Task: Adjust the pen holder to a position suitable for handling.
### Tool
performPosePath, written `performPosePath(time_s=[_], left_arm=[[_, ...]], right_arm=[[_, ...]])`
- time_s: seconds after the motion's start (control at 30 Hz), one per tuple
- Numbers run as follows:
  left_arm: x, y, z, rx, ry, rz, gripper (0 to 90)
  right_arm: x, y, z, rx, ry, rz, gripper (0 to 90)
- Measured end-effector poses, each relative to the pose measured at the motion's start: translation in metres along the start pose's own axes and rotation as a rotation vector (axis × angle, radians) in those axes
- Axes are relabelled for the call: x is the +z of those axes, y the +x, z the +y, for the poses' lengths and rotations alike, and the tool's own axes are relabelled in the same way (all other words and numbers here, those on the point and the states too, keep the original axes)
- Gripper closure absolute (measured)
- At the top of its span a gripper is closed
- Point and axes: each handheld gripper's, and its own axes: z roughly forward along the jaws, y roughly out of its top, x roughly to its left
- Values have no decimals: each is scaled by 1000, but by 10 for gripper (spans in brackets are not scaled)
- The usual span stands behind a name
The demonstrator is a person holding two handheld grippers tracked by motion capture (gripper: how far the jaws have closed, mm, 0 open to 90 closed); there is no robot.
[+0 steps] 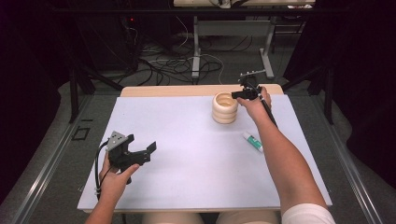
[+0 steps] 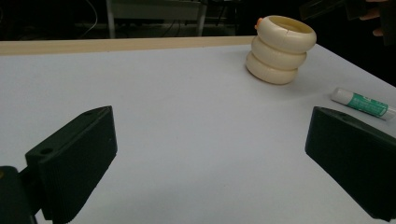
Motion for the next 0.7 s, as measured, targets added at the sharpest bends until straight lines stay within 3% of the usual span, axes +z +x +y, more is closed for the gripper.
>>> performPosePath(time_s=[0.3,0.7], left_arm=[[-1,1,0,-3,-3,1,21],[-1,1,-1,-6,-3,1,21]], right_arm=[[12,4,-4,-6,18,-2,491],[22,5,-7,33,55,-1,544]])
